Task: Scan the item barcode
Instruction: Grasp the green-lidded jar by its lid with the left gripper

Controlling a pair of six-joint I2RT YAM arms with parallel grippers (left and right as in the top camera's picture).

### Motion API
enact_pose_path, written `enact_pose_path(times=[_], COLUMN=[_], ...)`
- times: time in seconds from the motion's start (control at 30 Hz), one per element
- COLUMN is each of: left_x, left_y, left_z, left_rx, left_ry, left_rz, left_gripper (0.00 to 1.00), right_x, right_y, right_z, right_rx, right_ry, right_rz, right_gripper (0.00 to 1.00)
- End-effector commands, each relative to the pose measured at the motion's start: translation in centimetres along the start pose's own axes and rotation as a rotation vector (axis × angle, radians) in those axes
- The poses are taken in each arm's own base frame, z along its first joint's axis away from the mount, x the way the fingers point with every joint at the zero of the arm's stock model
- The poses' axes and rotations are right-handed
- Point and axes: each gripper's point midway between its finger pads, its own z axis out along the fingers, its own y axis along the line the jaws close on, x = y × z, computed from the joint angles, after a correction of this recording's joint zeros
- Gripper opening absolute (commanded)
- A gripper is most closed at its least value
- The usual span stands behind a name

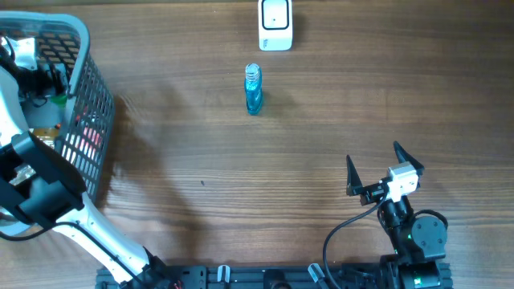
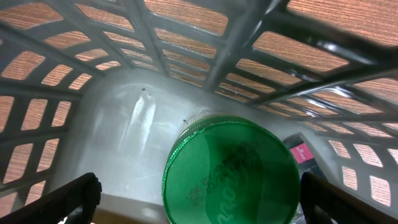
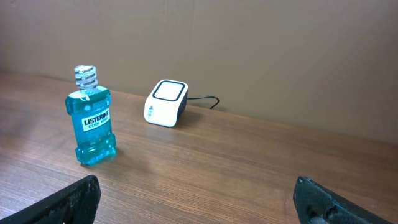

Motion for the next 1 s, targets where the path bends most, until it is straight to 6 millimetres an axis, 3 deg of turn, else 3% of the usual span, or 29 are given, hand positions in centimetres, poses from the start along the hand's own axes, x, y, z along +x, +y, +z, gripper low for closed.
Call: enact_pose_path(times=[0.0, 0.1, 0.17, 0.23, 0.3, 0.57, 0.67, 0.83, 0.97], left_x=[0.2, 0.5, 0.8, 0.8, 1.2, 1.6, 0.9, -1.4, -2.2], left_y=[-1.3, -1.8, -2.4, -2.7, -2.8, -2.9, -2.8, -2.9, -2.9], left_z=[1.7, 2.5, 3.1, 3.1, 3.1, 2.7, 1.3, -4.6, -7.3], left_rx=[0.069, 0.078, 0.088, 0.091, 0.095, 0.1, 0.087, 0.048, 0.032], left_ry=[0.007, 0.024, 0.042, 0.046, 0.061, 0.076, 0.049, -0.075, -0.128], left_rz=[0.033, 0.037, 0.037, 0.042, 0.039, 0.028, 0.034, 0.034, 0.016], left_gripper=[0.98, 0.89, 0.73, 0.71, 0.62, 0.54, 0.54, 0.51, 0.52], right_x=[-0.2, -0.2, -0.2, -0.2, -0.2, -0.2, -0.2, -0.2, -0.2], right_y=[0.1, 0.1, 0.1, 0.1, 0.1, 0.1, 0.1, 0.1, 0.1], right_z=[0.0, 0.0, 0.0, 0.0, 0.0, 0.0, 0.0, 0.0, 0.0], right_rx=[-0.008, -0.008, -0.008, -0.008, -0.008, -0.008, -0.008, -0.008, -0.008], right_ry=[-0.01, -0.01, -0.01, -0.01, -0.01, -0.01, -0.01, -0.01, -0.01], right_rz=[-0.007, -0.007, -0.007, -0.007, -0.008, -0.007, -0.008, -0.007, -0.007], right_gripper=[1.0, 1.0, 1.0, 1.0, 1.0, 1.0, 1.0, 1.0, 1.0])
